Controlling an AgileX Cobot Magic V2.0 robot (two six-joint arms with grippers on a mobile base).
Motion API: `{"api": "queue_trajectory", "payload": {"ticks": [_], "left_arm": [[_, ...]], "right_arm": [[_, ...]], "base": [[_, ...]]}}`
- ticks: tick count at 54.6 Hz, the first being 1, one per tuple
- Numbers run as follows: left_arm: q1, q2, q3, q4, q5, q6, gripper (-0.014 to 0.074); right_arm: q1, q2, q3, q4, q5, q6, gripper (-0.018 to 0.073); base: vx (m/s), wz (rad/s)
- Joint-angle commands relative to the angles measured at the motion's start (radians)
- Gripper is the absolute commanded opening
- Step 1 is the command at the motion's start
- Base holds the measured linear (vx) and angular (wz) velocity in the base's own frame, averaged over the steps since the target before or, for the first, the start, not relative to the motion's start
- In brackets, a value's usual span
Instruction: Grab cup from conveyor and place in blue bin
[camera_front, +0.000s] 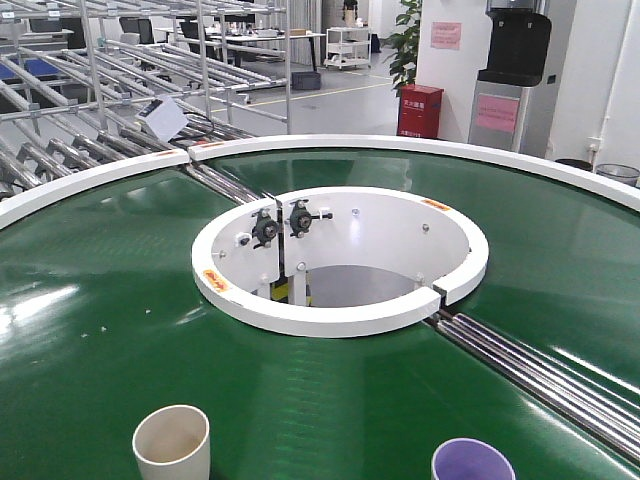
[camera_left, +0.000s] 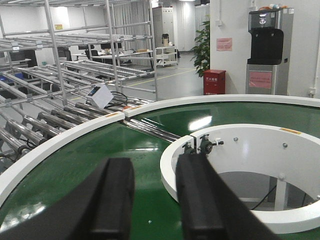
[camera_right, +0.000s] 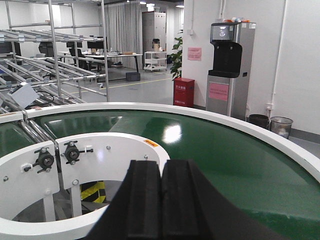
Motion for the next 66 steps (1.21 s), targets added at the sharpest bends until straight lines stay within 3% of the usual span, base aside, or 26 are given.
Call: {"api": "queue_trajectory", "payload": {"ticks": [1,19,30,39,52,66], "left_arm": [[0.000,-0.011,-0.039,0.000,-0.073,-0.013,0.0402],[0.000,-0.011,-0.039,0.000,-0.073,-0.012,0.0388],[0.000,-0.011,-0.039,0.000,-0.059,-0.012,0.0456],[0.000,-0.011,-0.039,0.000,-0.059,-0.012,0.0528],[0.000,-0.011,-0.039,0.000,-0.059,-0.012,0.0531],[0.000,-0.011,-0.039,-0.001,-0.059,-0.013,0.0411]], "right_arm": [[-0.001,-0.005,-0.037,-0.004,-0.087,-0.008,0.0113],[-0.001,-0.005,-0.037,-0.004,-0.085,-0.008,0.0382],[-0.001,-0.005,-0.037,-0.004,-0.085,-0.008,0.0519],[-0.001,-0.005,-0.037,-0.004,-0.084,-0.008,0.0532],[-0.001,-0.005,-0.037,-0.003,-0.085,-0.007,0.0532],[0.001,-0.005,-0.037,0.000,-0.072,-0.008,0.0532]], "base": [[0.00,0.00],[0.00,0.00],[0.00,0.00],[0.00,0.00],[0.00,0.00],[0.00,0.00]]}}
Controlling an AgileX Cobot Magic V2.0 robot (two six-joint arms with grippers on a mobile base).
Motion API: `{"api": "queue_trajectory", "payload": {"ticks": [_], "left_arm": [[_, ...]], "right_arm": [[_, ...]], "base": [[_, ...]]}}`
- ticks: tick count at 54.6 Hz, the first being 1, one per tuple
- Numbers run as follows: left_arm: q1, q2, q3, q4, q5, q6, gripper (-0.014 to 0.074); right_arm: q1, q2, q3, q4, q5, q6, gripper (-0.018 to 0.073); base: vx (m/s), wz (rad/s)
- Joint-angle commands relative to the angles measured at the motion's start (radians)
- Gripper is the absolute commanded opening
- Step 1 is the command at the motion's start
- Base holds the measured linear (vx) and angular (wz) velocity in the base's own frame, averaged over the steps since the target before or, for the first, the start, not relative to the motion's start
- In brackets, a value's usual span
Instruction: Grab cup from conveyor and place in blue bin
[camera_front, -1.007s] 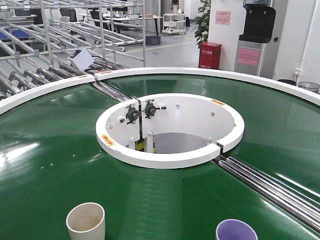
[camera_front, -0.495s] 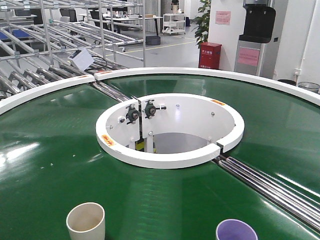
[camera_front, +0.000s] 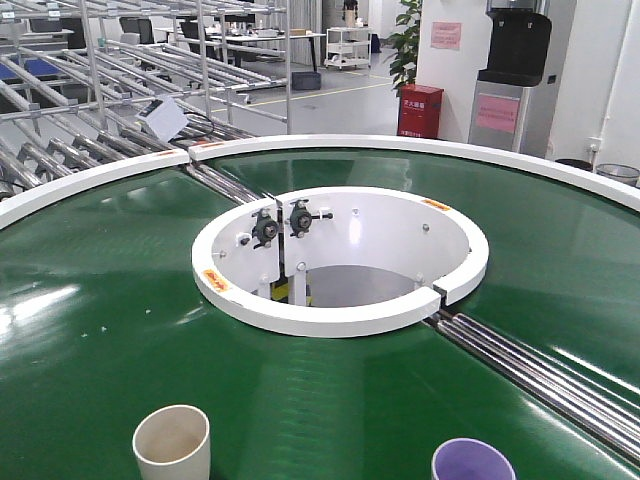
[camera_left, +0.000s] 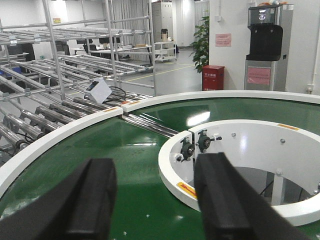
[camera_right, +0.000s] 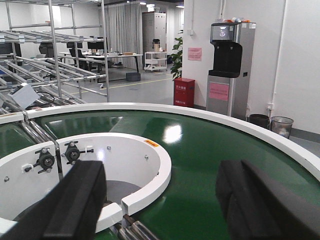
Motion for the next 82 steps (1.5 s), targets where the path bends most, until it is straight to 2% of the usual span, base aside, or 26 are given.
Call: {"api": "queue_trajectory", "payload": {"ticks": [1,8,16,24,28,33,41,45,53,70,82], "left_arm": [[0.000,-0.011,-0.037,-0.001,-0.083,-0.008,0.0393],[0.000,-0.011,-0.037,0.000,-0.083,-0.007,0.0348],[0.000,-0.009,-0.048,0.001,-0.041,-0.003,0.0389],[-0.012,0.000,-0.070,0.001,0.003,-0.003,0.0453],[-0.020,0.004,-0.079,0.000,0.048,-0.003,0.0456],[-0.032,0.024,-0.111,-0.001,0.181,-0.003,0.0456],[-0.050,0.120,-0.213,-0.006,0.468,-0.003,0.0455],[-0.050,0.206,-0.263,-0.040,0.600,-0.003,0.0455],[-0.050,0.365,-0.328,-0.123,0.742,0.022,0.0455],[-0.050,0.642,-0.335,-0.368,0.703,0.207,0.0455],[-0.058,0.774,-0.335,-0.459,0.683,0.304,0.0455]], "right_arm": [[0.001,-0.005,-0.037,-0.003,-0.070,-0.008,0.0532],[0.003,-0.005,-0.037,-0.003,-0.013,-0.008,0.0532],[0.071,-0.005,-0.044,-0.015,0.078,-0.021,0.0532],[0.160,0.045,-0.138,-0.004,0.319,-0.065,0.0532],[0.198,0.087,-0.205,-0.002,0.434,-0.065,0.0532],[0.234,0.151,-0.288,0.024,0.569,-0.065,0.0532],[0.258,0.278,-0.405,0.086,0.743,-0.067,0.0532],[0.258,0.338,-0.447,0.107,0.804,-0.067,0.0532],[0.258,0.439,-0.470,0.119,0.856,-0.068,0.0532],[0.258,0.574,-0.466,0.122,0.902,-0.068,0.0532],[0.258,0.641,-0.466,0.122,0.902,-0.068,0.0532]], "base": [[0.00,0.00],[0.00,0.00],[0.00,0.00],[0.00,0.00],[0.00,0.00],[0.00,0.00],[0.00,0.00],[0.00,0.00],[0.00,0.00],[0.00,0.00],[0.00,0.00]]}}
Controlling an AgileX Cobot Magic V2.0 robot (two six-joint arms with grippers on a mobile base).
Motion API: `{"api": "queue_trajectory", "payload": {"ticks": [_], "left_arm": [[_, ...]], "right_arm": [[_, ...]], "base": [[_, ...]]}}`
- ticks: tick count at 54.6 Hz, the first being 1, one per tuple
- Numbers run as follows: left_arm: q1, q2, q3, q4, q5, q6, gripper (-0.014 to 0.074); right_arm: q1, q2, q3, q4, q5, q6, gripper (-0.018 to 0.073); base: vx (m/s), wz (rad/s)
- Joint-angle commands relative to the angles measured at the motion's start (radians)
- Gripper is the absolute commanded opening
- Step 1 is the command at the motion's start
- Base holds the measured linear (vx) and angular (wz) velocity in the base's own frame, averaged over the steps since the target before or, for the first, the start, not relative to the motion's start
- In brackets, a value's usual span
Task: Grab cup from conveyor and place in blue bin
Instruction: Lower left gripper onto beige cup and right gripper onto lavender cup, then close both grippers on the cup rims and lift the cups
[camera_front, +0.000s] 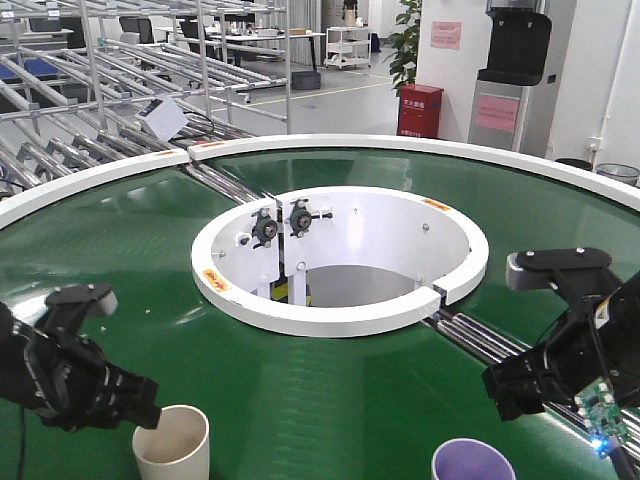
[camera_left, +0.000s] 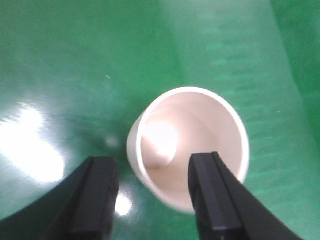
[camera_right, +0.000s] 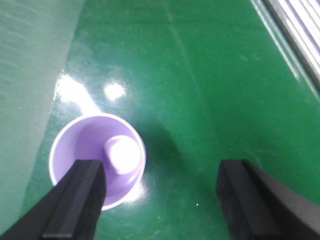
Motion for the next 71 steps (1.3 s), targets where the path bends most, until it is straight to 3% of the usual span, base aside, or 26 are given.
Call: {"api": "queue_trajectory", "payload": {"ticks": [1,9,28,36,44,51,53,71], "left_arm": [[-0.017,-0.001,-0.035,-0.072,-0.058,0.046,0.0455],[-0.041,0.048,-0.035,-0.058,-0.112,0.047,0.0455],[-0.053,0.127,-0.034,-0.047,-0.120,0.047,0.0447],[-0.053,0.136,-0.034,-0.018,-0.130,0.048,0.0401],[-0.055,0.136,-0.034,0.037,-0.127,0.048,0.0253],[-0.056,0.128,-0.035,0.066,-0.101,0.048,0.0012],[-0.056,0.121,-0.035,0.069,-0.099,0.050,-0.0011],[-0.056,-0.153,-0.035,0.073,-0.190,0.049,-0.0008]], "right_arm": [[0.000,-0.007,-0.033,-0.004,-0.042,-0.008,0.0532],[0.000,0.035,-0.033,-0.004,-0.043,-0.008,0.0532],[0.000,0.170,-0.033,-0.001,-0.075,-0.007,0.0530],[0.000,0.241,-0.033,0.012,-0.085,-0.007,0.0503],[0.000,0.289,-0.033,0.027,-0.086,-0.008,0.0361],[0.000,0.278,-0.033,0.044,-0.085,-0.014,0.0050],[0.000,0.269,-0.033,0.045,-0.087,-0.022,-0.0017],[-0.001,0.021,-0.033,0.013,-0.141,-0.051,-0.0010]], "base": [[0.00,0.00],[0.00,0.00],[0.00,0.00],[0.00,0.00],[0.00,0.00],[0.00,0.00],[0.00,0.00],[0.00,0.00]]}}
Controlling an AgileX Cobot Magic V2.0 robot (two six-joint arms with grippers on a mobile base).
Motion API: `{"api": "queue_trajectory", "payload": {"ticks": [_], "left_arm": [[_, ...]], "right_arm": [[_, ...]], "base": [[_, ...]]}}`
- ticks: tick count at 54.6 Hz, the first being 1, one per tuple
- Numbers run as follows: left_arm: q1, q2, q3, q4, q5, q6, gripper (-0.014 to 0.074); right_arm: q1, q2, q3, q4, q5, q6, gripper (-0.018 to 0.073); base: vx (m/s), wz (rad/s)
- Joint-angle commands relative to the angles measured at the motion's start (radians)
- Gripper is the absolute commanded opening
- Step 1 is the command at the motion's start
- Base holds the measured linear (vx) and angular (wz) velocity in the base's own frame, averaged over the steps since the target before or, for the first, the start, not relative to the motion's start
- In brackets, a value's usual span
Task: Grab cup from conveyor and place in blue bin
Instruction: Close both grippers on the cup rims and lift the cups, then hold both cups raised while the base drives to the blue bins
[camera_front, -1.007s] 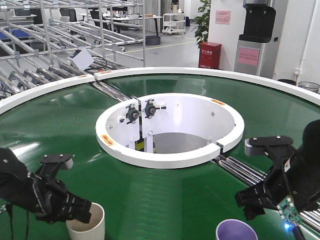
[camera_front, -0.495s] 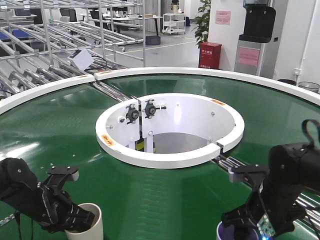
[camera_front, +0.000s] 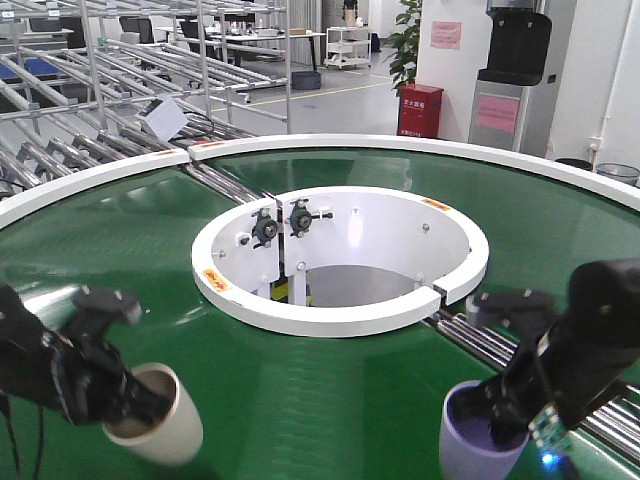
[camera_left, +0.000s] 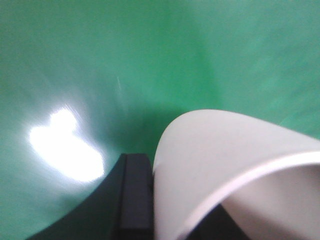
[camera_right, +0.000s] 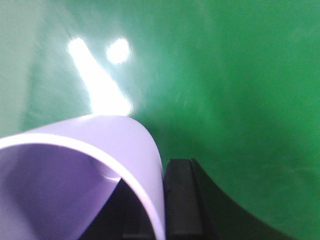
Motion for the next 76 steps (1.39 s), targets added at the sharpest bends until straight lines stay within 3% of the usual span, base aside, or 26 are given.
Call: {"api": "queue_trajectory", "payload": {"ticks": [1,15,29,76], "left_arm": [[-0.007,-0.173,-0.035,-0.029,-0.081,0.000,-0.0008],[-0.007,-0.479,-0.035,-0.029,-0.137,-0.002,-0.0008],[-0.007,-0.657,-0.035,-0.029,-0.136,-0.002,-0.0008],[-0.007,-0.689,-0.034,-0.029,-0.109,-0.002,-0.0008]], "right_arm": [[-0.003,-0.143,-0.030,-0.028,-0.069,-0.010,-0.0010],[-0.003,-0.413,-0.030,-0.047,-0.180,-0.006,-0.0009],[-0.003,-0.556,-0.030,-0.047,-0.205,-0.006,-0.0009],[-0.003,-0.572,-0.030,-0.038,-0.202,-0.006,-0.0009]], "base": [[0.00,0.00],[0.00,0.00],[0.00,0.00],[0.00,0.00]]}}
